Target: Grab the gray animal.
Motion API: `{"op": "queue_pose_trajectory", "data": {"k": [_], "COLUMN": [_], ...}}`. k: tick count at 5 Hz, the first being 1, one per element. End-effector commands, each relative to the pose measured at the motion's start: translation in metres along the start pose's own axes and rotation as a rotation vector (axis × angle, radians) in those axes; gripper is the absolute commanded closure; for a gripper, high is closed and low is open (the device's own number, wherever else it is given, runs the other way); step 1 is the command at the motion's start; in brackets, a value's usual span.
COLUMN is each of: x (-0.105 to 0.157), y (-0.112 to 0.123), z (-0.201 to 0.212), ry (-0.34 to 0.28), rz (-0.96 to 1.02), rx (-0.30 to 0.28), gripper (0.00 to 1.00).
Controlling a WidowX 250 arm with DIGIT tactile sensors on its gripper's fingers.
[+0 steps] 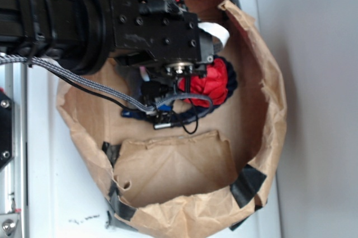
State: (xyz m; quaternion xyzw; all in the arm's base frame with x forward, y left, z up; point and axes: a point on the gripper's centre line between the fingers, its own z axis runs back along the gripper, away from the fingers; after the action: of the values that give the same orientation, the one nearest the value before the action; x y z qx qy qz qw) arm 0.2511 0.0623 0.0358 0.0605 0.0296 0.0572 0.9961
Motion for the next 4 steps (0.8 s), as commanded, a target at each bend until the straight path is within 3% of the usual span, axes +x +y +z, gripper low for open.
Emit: {"op": "queue_pose_trajectory", "data": {"k": [1,3,4], "x": [0.014,0.016,-0.018], "y": [0.005,0.004,-0.016], "z": [0.010,0.015,0.062], "ry": [-0.085,-0.145,-0.242], "rz": [-0.001,-0.018,-0.050], "rx": [0.037,0.032,-0.038], "gripper": [1.00,1.00,1.00]}}
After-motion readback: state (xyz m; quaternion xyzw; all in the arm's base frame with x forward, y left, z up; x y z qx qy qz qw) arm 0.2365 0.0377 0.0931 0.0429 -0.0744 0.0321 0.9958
